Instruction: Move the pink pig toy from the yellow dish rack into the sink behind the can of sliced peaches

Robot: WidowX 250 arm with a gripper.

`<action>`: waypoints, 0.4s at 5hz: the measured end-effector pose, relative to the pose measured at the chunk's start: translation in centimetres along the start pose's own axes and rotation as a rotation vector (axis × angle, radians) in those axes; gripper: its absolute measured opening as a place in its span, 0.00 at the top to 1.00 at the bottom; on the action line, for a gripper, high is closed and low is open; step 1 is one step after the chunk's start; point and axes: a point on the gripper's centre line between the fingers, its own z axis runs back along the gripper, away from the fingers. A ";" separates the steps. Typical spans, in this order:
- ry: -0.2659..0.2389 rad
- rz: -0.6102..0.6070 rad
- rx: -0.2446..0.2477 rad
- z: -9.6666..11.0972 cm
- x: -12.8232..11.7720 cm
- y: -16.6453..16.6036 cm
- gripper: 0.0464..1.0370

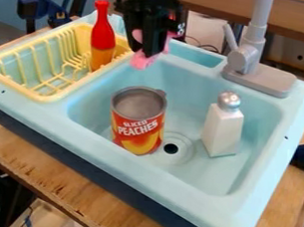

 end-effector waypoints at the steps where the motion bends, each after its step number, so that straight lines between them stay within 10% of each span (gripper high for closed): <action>1: 0.007 -0.015 0.001 -1.0 0.9 0.3 0.70; 2: 0.070 -0.021 -0.001 -2.4 1.3 -0.1 0.70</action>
